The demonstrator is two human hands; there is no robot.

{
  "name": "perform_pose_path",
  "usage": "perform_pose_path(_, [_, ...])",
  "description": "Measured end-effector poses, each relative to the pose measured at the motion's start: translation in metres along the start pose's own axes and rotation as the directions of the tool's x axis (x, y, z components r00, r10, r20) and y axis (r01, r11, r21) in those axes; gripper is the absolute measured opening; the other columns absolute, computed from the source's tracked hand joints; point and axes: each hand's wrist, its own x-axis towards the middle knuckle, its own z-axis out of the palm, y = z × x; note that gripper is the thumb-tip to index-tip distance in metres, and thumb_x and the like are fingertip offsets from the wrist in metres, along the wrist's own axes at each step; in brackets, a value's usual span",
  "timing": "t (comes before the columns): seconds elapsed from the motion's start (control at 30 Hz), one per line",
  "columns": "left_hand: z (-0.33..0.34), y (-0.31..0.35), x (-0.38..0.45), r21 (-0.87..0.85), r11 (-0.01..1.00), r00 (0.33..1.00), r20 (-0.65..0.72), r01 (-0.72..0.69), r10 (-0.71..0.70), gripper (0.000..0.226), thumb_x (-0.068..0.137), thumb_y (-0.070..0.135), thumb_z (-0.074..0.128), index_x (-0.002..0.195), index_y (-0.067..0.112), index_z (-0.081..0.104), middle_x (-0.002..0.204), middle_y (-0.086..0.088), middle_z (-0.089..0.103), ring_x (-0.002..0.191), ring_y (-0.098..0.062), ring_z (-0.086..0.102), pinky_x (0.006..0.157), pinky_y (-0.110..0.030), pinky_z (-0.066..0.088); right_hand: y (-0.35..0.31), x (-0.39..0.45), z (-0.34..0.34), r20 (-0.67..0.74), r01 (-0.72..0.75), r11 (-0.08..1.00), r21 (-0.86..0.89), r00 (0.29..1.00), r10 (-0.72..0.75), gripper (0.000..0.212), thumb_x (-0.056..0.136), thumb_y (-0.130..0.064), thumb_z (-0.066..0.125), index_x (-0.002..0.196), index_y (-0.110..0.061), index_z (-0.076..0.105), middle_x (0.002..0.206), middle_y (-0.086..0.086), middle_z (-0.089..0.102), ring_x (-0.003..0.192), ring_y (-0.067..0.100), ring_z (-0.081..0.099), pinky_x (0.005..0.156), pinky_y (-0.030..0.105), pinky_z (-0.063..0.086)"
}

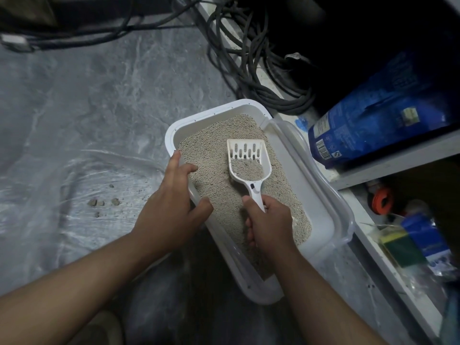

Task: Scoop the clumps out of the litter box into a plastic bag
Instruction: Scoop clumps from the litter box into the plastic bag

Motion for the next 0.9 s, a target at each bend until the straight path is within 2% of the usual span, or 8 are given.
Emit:
perform_pose_path(0.3, [-0.0022,0.0015,-0.0010,-0.002,1.000,1.000,0.002,0.010,-0.010,0.070,0.077,0.049,0.054,0.142,0.030,0.033,0.171,0.004,0.000,0.144,-0.029,0.043,0.095,-0.045,0.048,-0.0005,-0.0009,-0.0016,-0.010,0.035,0.999,-0.033,0.999,-0.036,0.028,0.091,-0.033,0.068,0.075,-0.010,0.065,0.052,0.006,0.059,0.035,0.018,0.050,0.037,0.023,0.040])
perform_pose_path(0.63, [-0.0017,-0.0005,-0.0021,-0.004,1.000,1.000,0.008,0.015,-0.015,0.067,0.088,0.035,0.067,0.144,0.028,0.032,0.171,0.005,-0.002,0.147,-0.027,0.038,0.095,-0.045,0.047,-0.0020,-0.0032,-0.0012,-0.011,0.024,1.000,-0.011,1.000,-0.024,0.029,0.091,-0.033,0.068,0.075,-0.008,0.064,0.051,0.007,0.058,0.035,0.019,0.049,0.039,0.024,0.040])
perform_pose_path(0.9, [-0.0025,0.0014,-0.0014,-0.008,1.000,1.000,0.013,0.024,-0.024,0.072,0.077,0.051,0.051,0.143,0.030,0.031,0.171,0.006,-0.001,0.147,-0.026,0.038,0.096,-0.045,0.047,-0.0073,-0.0089,-0.0029,-0.008,0.011,1.000,-0.009,1.000,-0.011,0.028,0.091,-0.032,0.068,0.075,-0.009,0.064,0.050,0.004,0.056,0.035,0.017,0.047,0.037,0.021,0.038])
